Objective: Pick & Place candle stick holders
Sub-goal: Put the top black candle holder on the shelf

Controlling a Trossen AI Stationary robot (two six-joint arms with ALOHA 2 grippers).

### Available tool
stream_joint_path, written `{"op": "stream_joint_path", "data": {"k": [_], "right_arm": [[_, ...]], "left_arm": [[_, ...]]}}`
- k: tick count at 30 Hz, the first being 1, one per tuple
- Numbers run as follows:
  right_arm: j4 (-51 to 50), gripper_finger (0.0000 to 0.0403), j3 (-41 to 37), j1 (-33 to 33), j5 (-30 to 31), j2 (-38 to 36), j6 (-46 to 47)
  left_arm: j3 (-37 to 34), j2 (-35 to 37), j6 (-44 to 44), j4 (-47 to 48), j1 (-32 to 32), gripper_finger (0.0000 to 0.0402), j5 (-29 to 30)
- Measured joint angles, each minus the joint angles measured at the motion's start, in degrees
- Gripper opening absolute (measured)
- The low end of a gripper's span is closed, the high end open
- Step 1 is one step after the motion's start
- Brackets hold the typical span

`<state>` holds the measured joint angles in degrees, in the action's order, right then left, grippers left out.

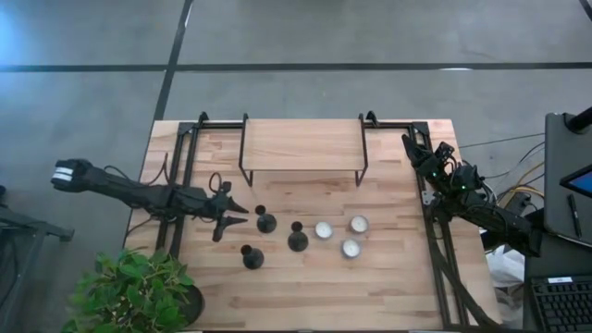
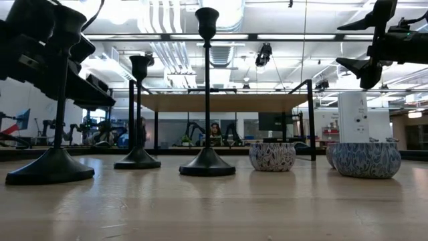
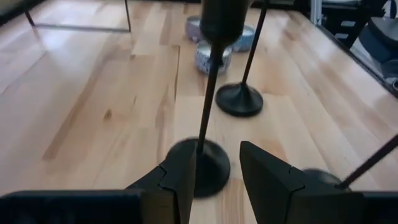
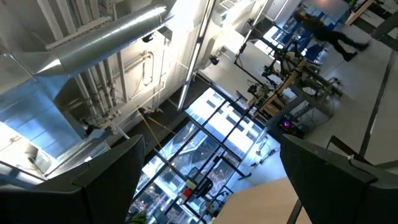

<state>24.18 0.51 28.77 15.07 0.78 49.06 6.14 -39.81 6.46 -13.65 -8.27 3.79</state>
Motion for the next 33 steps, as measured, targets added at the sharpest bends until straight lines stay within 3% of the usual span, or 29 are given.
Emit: {"op": "stream_joint_path", "data": {"k": [21, 33], "right_arm": [[0.00, 0.0366, 0.00, -0.02, 0.00, 0.02, 0.00], [0.00, 0.0366, 0.00, 0.00, 0.00, 0.02, 0.02]], "left_arm": [[5.40, -17.12, -3.38, -7.70, 0.00, 0.0131, 0.13], [5.93, -22.58, -3.33, -14.25, 0.00, 0.0130, 0.11]]}}
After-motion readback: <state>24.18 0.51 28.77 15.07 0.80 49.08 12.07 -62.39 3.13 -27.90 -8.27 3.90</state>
